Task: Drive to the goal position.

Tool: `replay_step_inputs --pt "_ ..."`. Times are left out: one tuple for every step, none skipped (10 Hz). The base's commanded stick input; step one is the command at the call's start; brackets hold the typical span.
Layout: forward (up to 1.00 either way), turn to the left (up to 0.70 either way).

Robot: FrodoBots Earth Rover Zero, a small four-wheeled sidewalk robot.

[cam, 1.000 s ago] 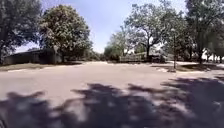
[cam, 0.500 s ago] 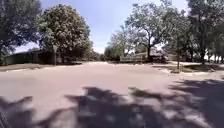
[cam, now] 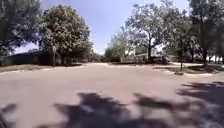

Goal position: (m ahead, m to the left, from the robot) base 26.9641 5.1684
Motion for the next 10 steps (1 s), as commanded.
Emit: replay_step_inputs --pt "0.70 0.00" --pt "0.70 0.00" --pt "0.70 0.00" --pt "0.70 0.00" --pt "0.70 0.00" --pt "0.70 0.00" --pt "0.70 0.00" --pt "0.70 0.00" --pt "0.70 0.00" --pt "0.70 0.00"
